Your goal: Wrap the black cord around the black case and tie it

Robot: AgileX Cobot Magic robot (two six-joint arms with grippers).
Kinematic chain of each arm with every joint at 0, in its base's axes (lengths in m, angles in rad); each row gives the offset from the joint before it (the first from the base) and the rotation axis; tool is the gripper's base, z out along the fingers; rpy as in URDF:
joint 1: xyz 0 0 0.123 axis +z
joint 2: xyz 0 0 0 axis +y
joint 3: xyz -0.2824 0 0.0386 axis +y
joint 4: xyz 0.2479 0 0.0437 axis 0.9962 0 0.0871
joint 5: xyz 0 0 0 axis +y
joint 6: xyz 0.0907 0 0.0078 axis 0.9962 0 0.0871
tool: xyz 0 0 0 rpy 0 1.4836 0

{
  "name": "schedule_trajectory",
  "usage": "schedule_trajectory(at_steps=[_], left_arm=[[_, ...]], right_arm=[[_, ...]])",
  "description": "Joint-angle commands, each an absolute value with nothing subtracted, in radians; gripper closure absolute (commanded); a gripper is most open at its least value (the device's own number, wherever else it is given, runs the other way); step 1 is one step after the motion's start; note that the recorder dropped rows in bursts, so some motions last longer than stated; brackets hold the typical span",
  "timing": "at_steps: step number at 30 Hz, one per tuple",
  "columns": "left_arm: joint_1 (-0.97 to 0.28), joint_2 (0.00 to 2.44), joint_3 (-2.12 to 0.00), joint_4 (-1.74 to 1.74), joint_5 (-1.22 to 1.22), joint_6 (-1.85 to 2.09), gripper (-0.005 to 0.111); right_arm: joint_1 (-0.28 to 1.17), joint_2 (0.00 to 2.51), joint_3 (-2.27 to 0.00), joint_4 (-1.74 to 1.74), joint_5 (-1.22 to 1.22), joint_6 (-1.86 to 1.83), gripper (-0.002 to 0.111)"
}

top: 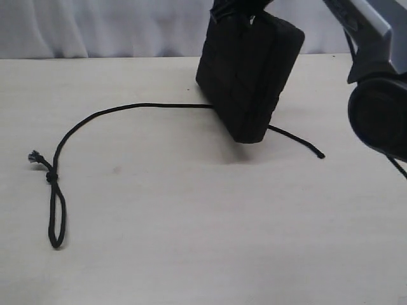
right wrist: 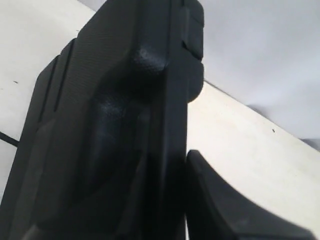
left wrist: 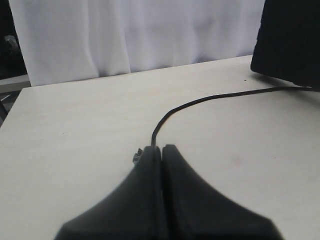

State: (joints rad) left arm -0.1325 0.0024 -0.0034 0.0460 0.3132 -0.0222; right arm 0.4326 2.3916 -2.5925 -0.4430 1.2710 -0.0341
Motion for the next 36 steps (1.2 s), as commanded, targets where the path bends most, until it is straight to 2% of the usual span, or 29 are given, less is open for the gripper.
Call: schedule_trajectory(at_steps=[1, 5, 10, 15, 26, 36], left_arm=[[-0.141, 0.0, 0.0, 0.043, 0.305, -0.023, 0.107], [-0.141, 0.0, 0.0, 0.043, 0.305, -0.023, 0.107], [-0.141, 0.0, 0.0, 0.043, 0.305, -0.023, 0.107], [-0.141, 0.0, 0.0, 0.043, 0.305, -0.023, 0.107], [-0.141, 0.0, 0.0, 0.043, 0.305, -0.023, 0.107], [-0.141, 0.0, 0.0, 0.043, 0.305, -0.023, 0.107]], right_arm=[[0.503, 2.355, -2.6, -0.468, 1.221, 0.007, 0.104], [0.539, 2.355, -2.561, -0.439, 1.221, 0.016, 0.104], [0.601, 2.355, -2.48, -0.691, 1.221, 0.068, 0.104], [0.668, 2.343, -2.473, -0.781, 1.221, 0.078, 0.104], [0.731, 2.341, -2.393, -0.727, 1.221, 0.084, 0.104], [0.794, 2.31, -2.331, -1.171, 1.221, 0.135, 0.104]])
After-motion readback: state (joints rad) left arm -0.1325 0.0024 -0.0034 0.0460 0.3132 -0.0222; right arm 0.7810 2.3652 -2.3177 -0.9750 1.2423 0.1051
